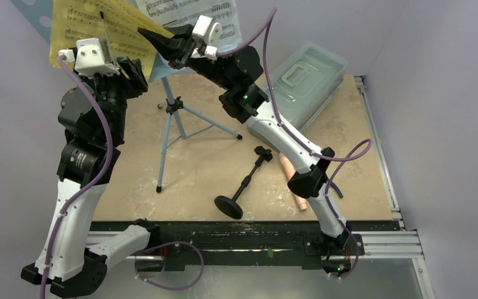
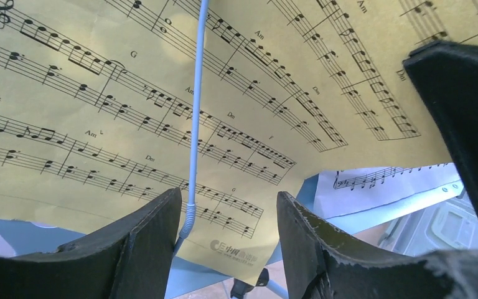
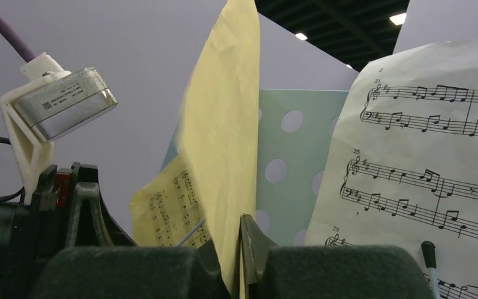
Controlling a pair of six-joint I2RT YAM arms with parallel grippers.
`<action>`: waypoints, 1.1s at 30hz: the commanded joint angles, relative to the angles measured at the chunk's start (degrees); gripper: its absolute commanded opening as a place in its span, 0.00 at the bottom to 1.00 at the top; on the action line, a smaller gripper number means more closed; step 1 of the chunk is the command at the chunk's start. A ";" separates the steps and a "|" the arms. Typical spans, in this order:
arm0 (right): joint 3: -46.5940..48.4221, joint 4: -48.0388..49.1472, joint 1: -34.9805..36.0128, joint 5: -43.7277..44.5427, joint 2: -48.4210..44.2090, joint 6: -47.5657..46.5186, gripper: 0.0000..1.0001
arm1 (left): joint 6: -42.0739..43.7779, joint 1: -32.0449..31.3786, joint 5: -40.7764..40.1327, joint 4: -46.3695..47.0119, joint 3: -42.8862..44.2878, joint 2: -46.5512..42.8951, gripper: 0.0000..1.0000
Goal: Set up the instrument practice props
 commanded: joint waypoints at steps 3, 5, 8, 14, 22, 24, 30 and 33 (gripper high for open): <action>1.44 4.57 -0.47 4.55 -1.72 0.25 0.34 | -2.23 -0.29 3.62 2.76 0.08 1.65 0.57; 0.13 4.49 -0.48 6.78 -2.70 1.25 0.39 | -2.11 -0.29 3.19 3.01 0.03 2.42 0.57; -4.31 5.15 -0.41 11.56 -5.80 5.20 0.56 | -2.16 -0.29 0.97 3.02 -0.01 3.02 0.57; -13.66 2.90 -0.39 25.77 -12.47 22.52 0.98 | -2.37 -0.29 -1.60 3.72 -1.20 2.24 0.57; -16.31 4.70 -0.39 22.97 -13.39 26.06 0.47 | -2.67 -0.29 -0.56 2.58 -0.67 1.16 0.57; -15.79 6.59 -0.45 21.32 -12.78 23.94 0.26 | -3.60 -0.29 1.04 1.74 0.08 1.02 0.57; -9.49 8.76 -0.51 12.83 -8.71 15.65 0.00 | -6.35 -0.29 7.40 -4.07 4.40 0.44 0.57; -5.87 9.02 -0.78 9.99 -6.65 10.75 0.00 | -7.23 -0.29 8.73 -6.50 5.55 -1.53 0.58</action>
